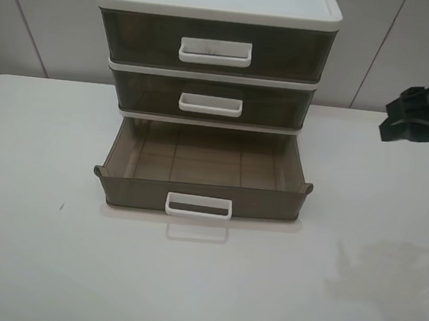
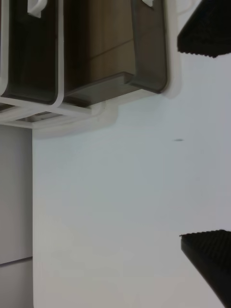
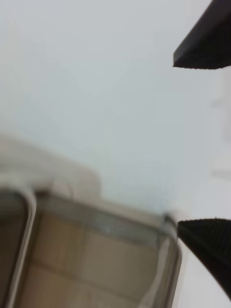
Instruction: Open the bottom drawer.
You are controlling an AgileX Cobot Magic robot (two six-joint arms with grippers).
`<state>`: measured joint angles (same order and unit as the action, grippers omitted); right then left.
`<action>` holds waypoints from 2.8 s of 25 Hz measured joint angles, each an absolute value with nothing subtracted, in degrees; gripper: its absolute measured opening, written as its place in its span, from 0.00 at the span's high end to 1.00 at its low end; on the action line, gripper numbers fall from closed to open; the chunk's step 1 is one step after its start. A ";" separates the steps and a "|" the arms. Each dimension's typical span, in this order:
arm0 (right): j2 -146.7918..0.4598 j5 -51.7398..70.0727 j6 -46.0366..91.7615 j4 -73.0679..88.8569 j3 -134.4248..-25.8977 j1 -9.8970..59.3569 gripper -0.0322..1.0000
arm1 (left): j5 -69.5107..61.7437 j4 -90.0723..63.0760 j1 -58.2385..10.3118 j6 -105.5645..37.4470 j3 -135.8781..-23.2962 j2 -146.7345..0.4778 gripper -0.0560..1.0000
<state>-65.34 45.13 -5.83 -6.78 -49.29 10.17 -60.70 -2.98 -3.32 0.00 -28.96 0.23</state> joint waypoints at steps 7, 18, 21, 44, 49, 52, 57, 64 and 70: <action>-45.23 54.37 -8.03 -11.72 -49.40 6.49 0.31 | -60.70 -2.98 -3.32 0.00 -28.96 0.23 0.24; -19.17 68.00 -9.39 -11.47 -49.44 6.44 0.30 | -60.70 -2.98 -3.32 0.00 -28.96 0.23 0.24; -14.03 68.19 -9.38 -9.23 -48.63 6.44 0.30 | -60.70 -2.98 -3.32 0.00 -28.96 0.23 0.24; -3.41 60.95 3.89 -4.08 -30.04 1.06 0.30 | -60.70 -2.98 -3.32 0.00 -28.96 0.23 0.24; 0.19 60.95 3.85 -4.15 -30.04 0.21 0.30 | -60.70 -2.98 -3.32 0.00 -28.96 0.23 0.24; 0.23 60.95 3.72 -4.15 -30.04 0.21 0.30 | -60.70 -2.98 -3.32 0.00 -28.96 0.23 0.24; 0.23 60.95 3.72 -4.15 -30.04 0.21 0.30 | -60.70 -2.98 -3.32 0.00 -28.96 0.23 0.24; 0.23 60.95 1.45 -5.61 -30.04 0.21 0.30 | -60.70 -2.98 -3.32 0.00 -28.96 0.23 0.24; 0.23 60.95 -2.51 -8.72 -30.04 0.21 0.30 | -60.70 -2.98 -3.32 0.00 -28.96 0.23 0.24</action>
<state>0.23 60.95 -2.51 -8.72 -30.04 0.21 -60.70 -2.98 -3.32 0.00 -28.96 0.23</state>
